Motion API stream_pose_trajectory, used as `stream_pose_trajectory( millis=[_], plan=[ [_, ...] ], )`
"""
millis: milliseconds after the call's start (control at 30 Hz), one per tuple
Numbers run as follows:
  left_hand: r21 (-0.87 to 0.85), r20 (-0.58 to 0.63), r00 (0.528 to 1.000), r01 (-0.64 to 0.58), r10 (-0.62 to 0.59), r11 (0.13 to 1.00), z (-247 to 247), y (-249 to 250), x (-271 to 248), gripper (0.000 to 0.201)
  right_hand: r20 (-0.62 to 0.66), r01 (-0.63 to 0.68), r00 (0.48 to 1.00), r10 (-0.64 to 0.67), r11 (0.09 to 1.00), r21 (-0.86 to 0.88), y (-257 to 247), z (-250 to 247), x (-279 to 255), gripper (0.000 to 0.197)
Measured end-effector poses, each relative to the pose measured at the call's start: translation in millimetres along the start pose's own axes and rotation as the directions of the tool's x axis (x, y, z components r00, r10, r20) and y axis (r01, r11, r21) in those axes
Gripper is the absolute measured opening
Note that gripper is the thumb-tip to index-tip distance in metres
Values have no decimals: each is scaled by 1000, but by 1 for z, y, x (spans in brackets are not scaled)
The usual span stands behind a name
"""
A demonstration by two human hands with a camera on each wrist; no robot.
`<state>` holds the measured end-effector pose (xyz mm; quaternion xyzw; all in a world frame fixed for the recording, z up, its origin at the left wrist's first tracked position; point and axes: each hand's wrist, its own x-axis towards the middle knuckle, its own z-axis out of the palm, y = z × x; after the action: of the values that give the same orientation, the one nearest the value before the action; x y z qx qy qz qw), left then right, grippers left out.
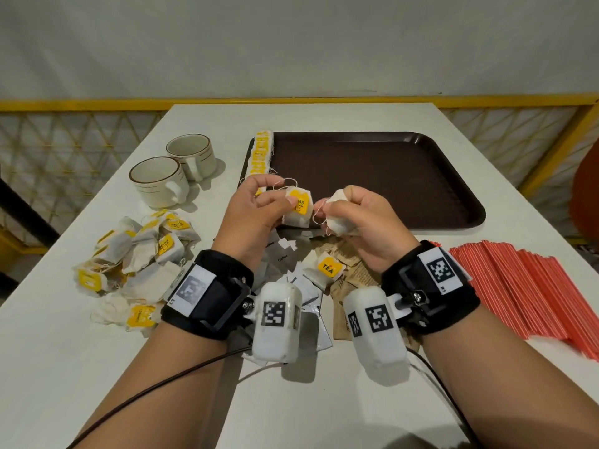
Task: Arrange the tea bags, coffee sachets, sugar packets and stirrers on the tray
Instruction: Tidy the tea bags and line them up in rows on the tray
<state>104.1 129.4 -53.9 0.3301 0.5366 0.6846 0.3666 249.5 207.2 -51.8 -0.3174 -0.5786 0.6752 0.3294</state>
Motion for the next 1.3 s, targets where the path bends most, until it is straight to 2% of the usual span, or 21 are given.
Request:
stream_pose_trajectory(
  millis=[67,133,267,333,500,633,733,900,1033,1133,1233,1300],
  plan=[
    [25,19,1000,-23,23,999,-2,0,1,22,32,30,999,-26,992,-120,-3,-2,0,18],
    [52,2,999,-42,42,998,-4,-1,2,15,80,20,997,-7,986,-167,-6,-3,-2,26],
    [-23,-5,998,-63,63,998,-6,3,3,12,143,127,985,-92,959,-253,-13,-6,0,10],
    [-17,-6,997,-76,76,997,-9,4,4,14,189,188,973,-132,927,-323,-16,-8,2,18],
    [35,-2,996,-92,92,995,-12,1,6,17,222,221,962,-161,934,-282,-31,-11,2,31],
    [60,-5,993,-117,117,991,-11,1,4,23,351,227,930,-112,924,-307,-40,-9,-4,27],
    [2,-16,994,-109,109,994,-7,1,2,21,342,230,932,-116,921,-315,-39,-4,-4,33],
    [-94,18,996,-85,87,992,-3,3,0,19,189,234,966,-179,916,-326,-34,2,0,42],
    [-117,45,995,-80,86,990,-2,7,-2,20,167,184,976,-141,942,-282,-34,3,3,37],
    [-97,88,993,-73,81,993,-2,8,-2,20,170,138,981,-93,952,-273,-37,-1,6,35],
    [14,194,978,-80,76,997,-3,8,-5,28,188,90,981,-44,966,-242,-41,-4,7,32],
    [86,199,977,-96,77,992,-3,7,-6,21,214,54,977,-4,972,-231,-43,-7,8,31]
  ],
)
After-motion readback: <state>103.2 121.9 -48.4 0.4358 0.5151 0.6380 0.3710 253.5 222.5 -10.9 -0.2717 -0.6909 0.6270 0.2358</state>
